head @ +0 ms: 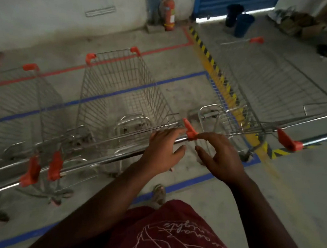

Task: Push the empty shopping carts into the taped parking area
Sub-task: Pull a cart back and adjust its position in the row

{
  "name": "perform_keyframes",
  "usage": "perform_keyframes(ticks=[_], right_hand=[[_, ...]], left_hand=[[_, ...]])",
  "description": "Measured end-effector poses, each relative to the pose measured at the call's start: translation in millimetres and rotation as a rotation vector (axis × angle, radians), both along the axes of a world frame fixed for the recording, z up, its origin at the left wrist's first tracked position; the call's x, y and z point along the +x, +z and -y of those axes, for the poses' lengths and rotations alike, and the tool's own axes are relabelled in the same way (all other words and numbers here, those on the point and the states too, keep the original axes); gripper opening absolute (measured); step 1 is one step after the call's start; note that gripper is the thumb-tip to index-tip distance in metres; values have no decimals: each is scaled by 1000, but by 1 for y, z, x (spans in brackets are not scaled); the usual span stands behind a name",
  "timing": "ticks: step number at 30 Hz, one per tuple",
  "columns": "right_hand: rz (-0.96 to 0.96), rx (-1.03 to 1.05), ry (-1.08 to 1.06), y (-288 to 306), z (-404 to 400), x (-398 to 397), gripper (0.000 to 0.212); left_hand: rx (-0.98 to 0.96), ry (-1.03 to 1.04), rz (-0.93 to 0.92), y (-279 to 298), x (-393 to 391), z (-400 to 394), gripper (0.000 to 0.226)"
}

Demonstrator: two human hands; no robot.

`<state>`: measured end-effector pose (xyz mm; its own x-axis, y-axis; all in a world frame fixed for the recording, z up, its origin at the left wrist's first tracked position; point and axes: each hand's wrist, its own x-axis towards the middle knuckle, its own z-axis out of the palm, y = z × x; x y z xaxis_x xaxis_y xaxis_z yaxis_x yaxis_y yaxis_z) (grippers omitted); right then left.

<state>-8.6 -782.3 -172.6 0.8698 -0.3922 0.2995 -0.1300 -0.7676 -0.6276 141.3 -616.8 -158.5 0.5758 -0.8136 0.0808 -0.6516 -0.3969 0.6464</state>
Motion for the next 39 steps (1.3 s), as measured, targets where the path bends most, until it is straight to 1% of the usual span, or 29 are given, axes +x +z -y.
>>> perform_keyframes(ticks=[3,6,10,13,16,18,20,23,25,26,28,30,32,33,34,36,39], right_hand=[[-16,0,-33,6,18,20,29],[-57,-21,-57,14,51,15,28],[-95,-18,-204,18,107,-14,24],[-77,0,-285,21,141,-12,21],[-42,14,-269,24,171,-13,23],[-27,34,-264,21,199,-35,24],[-38,19,-261,18,235,-66,26],[-118,-56,-171,14,289,-116,31],[-167,-23,-110,12,320,-145,32],[-223,-12,-113,10,335,-159,36],[-420,-22,-171,1,364,-181,43],[-617,-117,-190,-12,387,-192,40],[-653,-219,-140,-25,400,-192,33],[-640,-277,-103,-29,403,-189,28],[-624,-331,-73,-31,405,-185,27],[-637,-391,-41,-36,408,-176,32],[-684,-441,-38,-39,403,-165,36]], left_hand=[[-33,-72,-30,-4,6,40,48],[-41,-97,-75,-7,13,81,49],[-38,-162,-79,-5,6,133,51],[2,-218,-89,-4,-7,172,51],[1,-226,-83,-8,-16,208,42],[-23,-226,-86,-15,-29,236,32],[-32,-212,-106,-22,-49,263,32],[-28,-187,-104,-33,-93,306,40],[29,-183,-66,-43,-125,330,48],[80,-181,-50,-47,-138,340,50],[176,-175,-35,-55,-155,356,50],[245,-161,-15,-61,-163,365,51],[268,-129,-23,-66,-169,369,51],[252,-98,-38,-68,-172,370,49],[229,-62,-57,-70,-173,371,44],[199,-12,-102,-70,-173,370,30],[133,-13,-118,-62,-163,361,21]])
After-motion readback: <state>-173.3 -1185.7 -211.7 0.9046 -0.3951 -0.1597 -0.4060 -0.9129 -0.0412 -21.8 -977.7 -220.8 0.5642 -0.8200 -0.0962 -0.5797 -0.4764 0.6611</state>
